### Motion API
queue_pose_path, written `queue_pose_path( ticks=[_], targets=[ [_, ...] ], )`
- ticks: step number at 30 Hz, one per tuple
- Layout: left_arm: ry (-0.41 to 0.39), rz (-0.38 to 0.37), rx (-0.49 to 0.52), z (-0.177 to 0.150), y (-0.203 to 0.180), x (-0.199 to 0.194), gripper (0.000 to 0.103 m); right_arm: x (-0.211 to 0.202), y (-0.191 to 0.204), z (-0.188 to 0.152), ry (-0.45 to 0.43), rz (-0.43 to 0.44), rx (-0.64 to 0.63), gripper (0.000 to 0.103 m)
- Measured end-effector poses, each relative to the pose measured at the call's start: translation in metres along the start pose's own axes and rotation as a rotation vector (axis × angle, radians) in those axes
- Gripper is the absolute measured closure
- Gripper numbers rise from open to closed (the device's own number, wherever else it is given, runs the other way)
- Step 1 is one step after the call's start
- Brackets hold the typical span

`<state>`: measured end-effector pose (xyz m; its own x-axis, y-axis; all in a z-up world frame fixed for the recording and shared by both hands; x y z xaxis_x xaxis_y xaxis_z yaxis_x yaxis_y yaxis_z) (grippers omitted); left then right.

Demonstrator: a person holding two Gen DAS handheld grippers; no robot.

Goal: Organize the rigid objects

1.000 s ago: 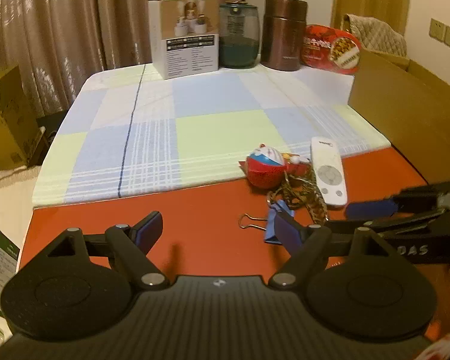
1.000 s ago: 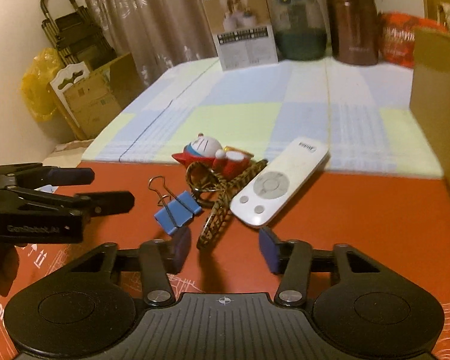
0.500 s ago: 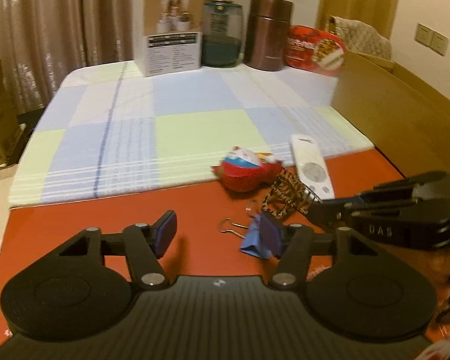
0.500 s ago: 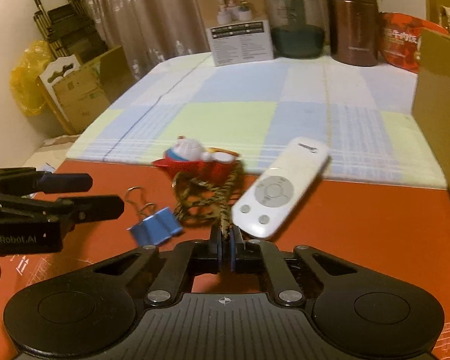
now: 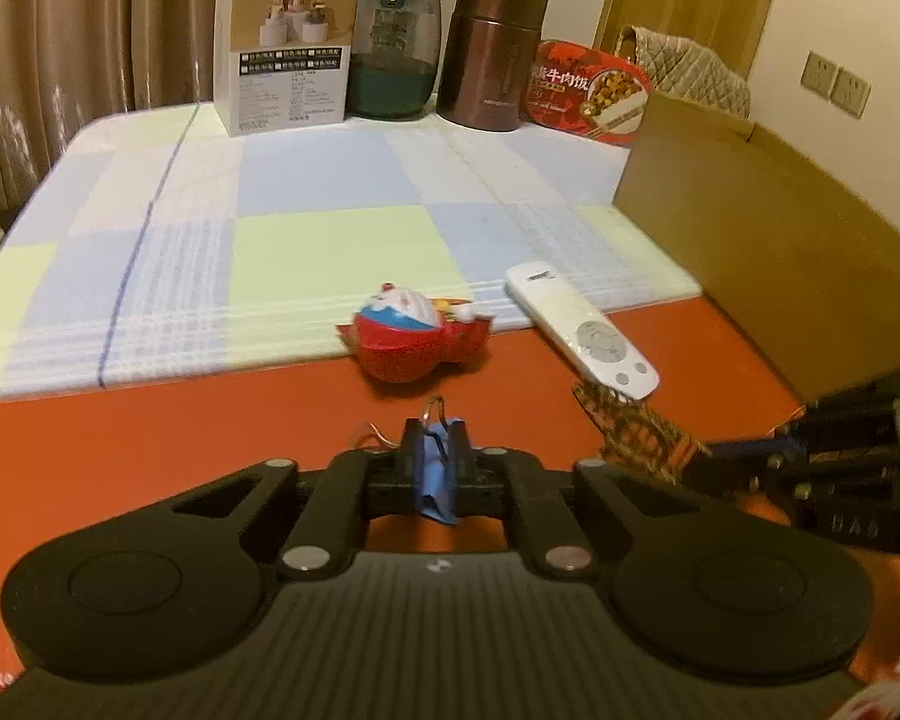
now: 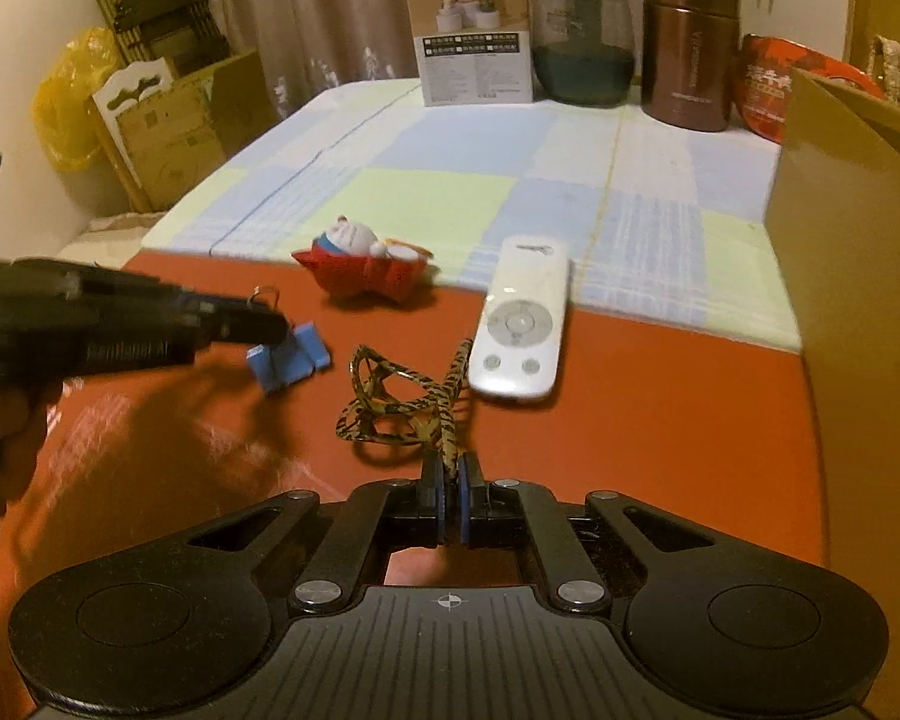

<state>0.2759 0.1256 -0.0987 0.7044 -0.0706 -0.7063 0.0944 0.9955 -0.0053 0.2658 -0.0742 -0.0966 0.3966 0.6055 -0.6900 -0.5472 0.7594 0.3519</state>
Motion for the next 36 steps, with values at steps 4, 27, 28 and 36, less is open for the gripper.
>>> queue_pose_path(
  ticks=[4,27,28,36],
  targets=[
    [0.020,-0.042,0.004,-0.003,-0.012,-0.009,0.103,-0.015,-0.003,-0.013,0.025,-0.030,0.004,0.102],
    [0.052,0.090,-0.012,-0.038,-0.011,-0.049,0.071,-0.047,-0.005,-0.026,-0.042,-0.029,0.061,0.043],
    [0.055,0.080,-0.031,-0.039,-0.013,-0.051,0.070,-0.047,-0.003,-0.026,-0.043,-0.026,0.055,0.043],
    [0.090,0.096,-0.146,-0.040,-0.033,-0.027,0.042,-0.042,-0.008,-0.029,-0.036,-0.043,0.072,0.041]
  ],
)
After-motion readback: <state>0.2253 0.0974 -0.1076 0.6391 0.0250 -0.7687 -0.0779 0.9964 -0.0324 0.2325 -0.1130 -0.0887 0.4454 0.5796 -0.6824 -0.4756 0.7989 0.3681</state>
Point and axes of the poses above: each gripper's, at about its wrist camera, not at the fingertips, and x roughly the way its jaws point, y to its left, z to its top, the point moved 1 cm from there along x, roughly the way its jaws point, and after that the axes turned 13 degrees about z, right-handed, at the moved point
